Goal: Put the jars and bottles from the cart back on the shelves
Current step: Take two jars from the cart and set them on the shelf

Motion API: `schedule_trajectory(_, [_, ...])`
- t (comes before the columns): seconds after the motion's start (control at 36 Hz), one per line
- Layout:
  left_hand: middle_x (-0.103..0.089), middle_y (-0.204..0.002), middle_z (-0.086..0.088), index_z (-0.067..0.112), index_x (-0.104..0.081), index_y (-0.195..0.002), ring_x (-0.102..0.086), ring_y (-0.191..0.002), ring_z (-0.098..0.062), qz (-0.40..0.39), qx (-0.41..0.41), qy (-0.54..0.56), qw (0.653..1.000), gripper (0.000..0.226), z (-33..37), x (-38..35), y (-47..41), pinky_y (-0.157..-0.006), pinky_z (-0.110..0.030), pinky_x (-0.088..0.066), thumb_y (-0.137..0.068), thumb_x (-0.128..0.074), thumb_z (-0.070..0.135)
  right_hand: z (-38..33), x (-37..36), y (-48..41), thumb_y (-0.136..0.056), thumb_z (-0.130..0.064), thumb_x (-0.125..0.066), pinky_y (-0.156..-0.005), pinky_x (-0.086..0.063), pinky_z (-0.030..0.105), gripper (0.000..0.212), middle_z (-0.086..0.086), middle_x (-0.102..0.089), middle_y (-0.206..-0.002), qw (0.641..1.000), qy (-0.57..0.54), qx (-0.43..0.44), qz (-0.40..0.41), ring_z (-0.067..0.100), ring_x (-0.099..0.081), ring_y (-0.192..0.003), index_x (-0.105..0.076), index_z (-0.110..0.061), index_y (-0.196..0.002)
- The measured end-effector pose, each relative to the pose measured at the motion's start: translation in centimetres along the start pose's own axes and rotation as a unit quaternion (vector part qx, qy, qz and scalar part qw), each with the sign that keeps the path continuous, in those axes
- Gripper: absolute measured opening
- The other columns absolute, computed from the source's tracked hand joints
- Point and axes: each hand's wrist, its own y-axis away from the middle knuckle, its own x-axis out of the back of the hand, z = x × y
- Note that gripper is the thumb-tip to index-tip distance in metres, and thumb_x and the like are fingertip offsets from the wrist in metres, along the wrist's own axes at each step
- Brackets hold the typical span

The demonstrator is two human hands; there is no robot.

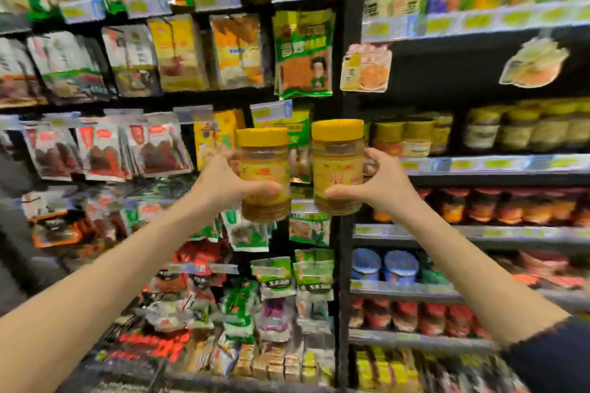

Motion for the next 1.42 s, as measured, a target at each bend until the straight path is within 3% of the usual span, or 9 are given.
schedule_trajectory(0.11, [-0.070, -0.095, 0.003, 0.017, -0.060, -0.106, -0.067, -0.092, -0.011, -0.031, -0.016, 0.029, 0.999, 0.089, 3.0, -6.6, -1.1, -0.084, -0.032, -0.053, -0.026, -0.088, 0.045, 2.4, 6.6, 1.0, -0.052, -0.025, -0.089, -0.093, -0.052, 0.035, 0.069, -0.003, -0.065, -0.104, 0.999, 0.021, -0.014, 0.042, 0.015, -0.063, -0.102, -0.054, -0.022, -0.111])
schedule_trajectory(0.19, [-0.067, -0.092, 0.008, 0.016, -0.059, -0.107, -0.064, -0.088, -0.005, -0.042, -0.035, 0.029, 0.998, 0.072, 5.1, -11.8, -2.1, -0.078, -0.024, -0.052, -0.042, -0.089, 0.028, 4.5, 11.6, 1.3, -0.051, -0.026, -0.089, -0.093, -0.052, 0.038, 0.066, -0.001, -0.069, -0.105, 0.997, 0.030, -0.025, 0.063, 0.014, -0.064, -0.101, -0.060, -0.019, -0.110])
schedule_trajectory(0.31, [-0.070, -0.102, -0.001, 0.012, -0.060, -0.114, -0.067, -0.092, -0.013, -0.045, -0.046, 0.030, 0.997, 0.087, 7.4, -17.4, -3.5, -0.087, -0.035, -0.054, -0.035, -0.091, 0.037, 7.0, 18.0, 1.1, -0.047, -0.034, -0.090, -0.093, -0.052, 0.040, 0.074, -0.001, -0.070, -0.107, 0.995, 0.052, -0.028, 0.076, 0.014, -0.064, -0.104, -0.062, -0.016, -0.113])
schedule_trajectory(0.39, [-0.069, -0.105, -0.004, 0.010, -0.059, -0.115, -0.067, -0.091, -0.013, -0.045, -0.046, 0.038, 0.997, 0.079, 8.6, -21.0, -4.2, -0.083, -0.032, -0.055, -0.044, -0.089, 0.028, 8.8, 22.1, 0.5, -0.049, -0.027, -0.090, -0.092, -0.053, 0.039, 0.071, 0.000, -0.071, -0.105, 0.994, 0.062, -0.033, 0.082, 0.013, -0.065, -0.102, -0.063, -0.014, -0.113])
schedule_trajectory(0.56, [-0.068, -0.105, 0.000, 0.014, -0.056, -0.116, -0.066, -0.094, -0.013, -0.047, -0.027, 0.047, 0.997, 0.090, 10.0, -25.8, -5.7, -0.082, -0.031, -0.053, -0.035, -0.088, 0.037, 11.7, 27.3, -1.5, -0.046, -0.035, -0.090, -0.088, -0.055, 0.036, 0.070, -0.004, -0.072, -0.102, 0.993, 0.076, -0.036, 0.086, 0.009, -0.066, -0.097, -0.065, -0.019, -0.110])
schedule_trajectory(0.89, [-0.068, -0.109, 0.003, 0.017, -0.053, -0.122, -0.067, -0.097, -0.011, -0.056, -0.020, 0.026, 0.998, 0.099, 9.5, -29.7, -11.9, -0.086, -0.037, -0.055, -0.033, -0.085, 0.044, 17.3, 28.8, -9.9, -0.049, -0.029, -0.091, -0.088, -0.054, 0.036, 0.078, -0.001, -0.069, -0.109, 0.992, 0.075, -0.052, 0.091, 0.012, -0.065, -0.098, -0.058, -0.013, -0.118])
schedule_trajectory(1.08, [-0.067, -0.108, 0.006, 0.020, -0.052, -0.121, -0.065, -0.097, -0.009, -0.055, -0.028, 0.023, 0.998, 0.095, 8.2, -30.3, -16.7, -0.084, -0.034, -0.055, -0.034, -0.084, 0.043, 19.6, 27.7, -15.7, -0.052, -0.026, -0.090, -0.085, -0.053, 0.031, 0.075, 0.003, -0.068, -0.107, 0.988, 0.096, -0.054, 0.113, 0.015, -0.064, -0.097, -0.056, -0.009, -0.117])
schedule_trajectory(1.28, [-0.066, -0.105, 0.010, 0.026, -0.053, -0.116, -0.065, -0.095, -0.008, -0.053, -0.034, 0.026, 0.998, 0.088, 7.2, -30.5, -19.8, -0.079, -0.028, -0.054, -0.035, -0.084, 0.044, 21.7, 26.5, -19.0, -0.052, -0.029, -0.090, -0.087, -0.049, 0.030, 0.089, -0.002, -0.059, -0.105, 0.985, 0.103, -0.091, 0.104, 0.014, -0.057, -0.099, -0.045, -0.010, -0.127])
schedule_trajectory(1.42, [-0.068, -0.100, 0.010, 0.024, -0.054, -0.116, -0.067, -0.092, -0.006, -0.071, -0.041, 0.027, 0.996, 0.091, 7.0, -30.7, -20.6, -0.079, -0.027, -0.055, -0.033, -0.083, 0.046, 23.2, 26.0, -19.7, -0.042, -0.040, -0.091, -0.091, -0.052, 0.042, 0.096, 0.001, -0.062, -0.114, 0.981, 0.130, -0.125, 0.073, 0.021, -0.062, -0.103, -0.045, -0.015, -0.123])
